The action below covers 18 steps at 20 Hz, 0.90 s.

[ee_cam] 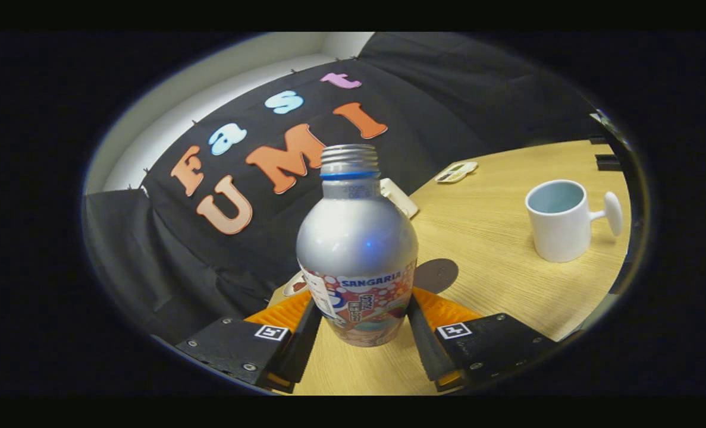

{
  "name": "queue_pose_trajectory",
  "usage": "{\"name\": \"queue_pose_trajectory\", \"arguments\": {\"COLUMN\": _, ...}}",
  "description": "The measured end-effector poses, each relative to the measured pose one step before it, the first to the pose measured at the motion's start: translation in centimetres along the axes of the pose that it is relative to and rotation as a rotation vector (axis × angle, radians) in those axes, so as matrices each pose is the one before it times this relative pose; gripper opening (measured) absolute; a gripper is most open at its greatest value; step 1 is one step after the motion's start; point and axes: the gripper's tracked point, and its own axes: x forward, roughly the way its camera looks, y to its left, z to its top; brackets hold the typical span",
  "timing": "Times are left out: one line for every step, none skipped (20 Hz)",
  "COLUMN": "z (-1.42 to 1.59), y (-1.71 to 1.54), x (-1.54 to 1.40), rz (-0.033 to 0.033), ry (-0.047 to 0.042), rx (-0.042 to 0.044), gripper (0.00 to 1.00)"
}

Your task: Take the bottle from table, then pour the juice into the cup, finally place the bottle on the coaster

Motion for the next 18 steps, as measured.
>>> {"name": "queue_pose_trajectory", "arguments": {"z": 0.250, "y": -0.132, "x": 0.112, "rz": 0.00007, "ry": 0.00228, "rx": 0.03310, "gripper": 0.75}}
{"name": "queue_pose_trajectory", "arguments": {"z": 0.166, "y": -0.127, "x": 0.032, "rz": 0.00100, "ry": 0.00246, "rx": 0.03381, "gripper": 0.76}}
{"name": "queue_pose_trajectory", "arguments": {"z": 0.365, "y": -0.063, "x": 0.138, "rz": 0.00176, "ry": -0.00003, "rx": 0.03483, "gripper": 0.76}}
{"name": "queue_pose_trajectory", "arguments": {"z": 0.320, "y": -0.031, "x": 0.046, "rz": 0.00277, "ry": 0.00016, "rx": 0.03366, "gripper": 0.76}}
{"name": "queue_pose_trajectory", "arguments": {"z": 0.441, "y": -0.064, "x": 0.067, "rz": 0.00291, "ry": -0.00256, "rx": 0.03356, "gripper": 0.76}}
{"name": "queue_pose_trajectory", "arguments": {"z": 0.381, "y": -0.088, "x": 0.034, "rz": 0.00430, "ry": -0.00084, "rx": 0.03279, "gripper": 0.76}}
{"name": "queue_pose_trajectory", "arguments": {"z": 0.487, "y": -0.061, "x": 0.070, "rz": 0.00443, "ry": -0.00072, "rx": 0.03342, "gripper": 0.76}}
{"name": "queue_pose_trajectory", "arguments": {"z": 0.418, "y": -0.080, "x": -0.121, "rz": 0.00232, "ry": -0.00137, "rx": 0.03239, "gripper": 0.76}}
{"name": "queue_pose_trajectory", "arguments": {"z": 0.419, "y": -0.214, "x": 0.013, "rz": -0.00017, "ry": -0.00072, "rx": 0.03488, "gripper": 0.76}}
{"name": "queue_pose_trajectory", "arguments": {"z": 0.529, "y": -0.142, "x": -0.070, "rz": -0.00191, "ry": -0.00395, "rx": 0.03232, "gripper": 0.75}}
{"name": "queue_pose_trajectory", "arguments": {"z": 0.362, "y": -0.034, "x": 0.161, "rz": -0.00084, "ry": 0.00282, "rx": 0.02991, "gripper": 0.75}}
{"name": "queue_pose_trajectory", "arguments": {"z": 0.403, "y": -0.006, "x": 0.014, "rz": 0.00101, "ry": 0.00034, "rx": 0.03078, "gripper": 0.75}}
{"name": "queue_pose_trajectory", "arguments": {"z": 0.332, "y": 0.067, "x": 0.012, "rz": 0.00305, "ry": 0.00292, "rx": 0.03277, "gripper": 0.75}}
{"name": "queue_pose_trajectory", "arguments": {"z": 0.345, "y": 0.099, "x": 0.181, "rz": 0.00108, "ry": 0.00089, "rx": 0.03627, "gripper": 0.75}}
{"name": "queue_pose_trajectory", "arguments": {"z": 0.372, "y": 0.056, "x": 0.191, "rz": 0.00197, "ry": 0.00164, "rx": 0.03867, "gripper": 0.75}}
{"name": "queue_pose_trajectory", "arguments": {"z": 0.203, "y": 0.216, "x": 0.138, "rz": 0.00231, "ry": 0.00140, "rx": 0.03813, "gripper": 0.75}}
{"name": "queue_pose_trajectory", "arguments": {"z": 0.281, "y": 0.189, "x": 0.131, "rz": -0.00028, "ry": -0.00189, "rx": 0.03407, "gripper": 0.75}}
{"name": "queue_pose_trajectory", "arguments": {"z": 0.258, "y": 0.197, "x": 0.114, "rz": 0.00297, "ry": 0.00046, "rx": 0.02419, "gripper": 0.75}}
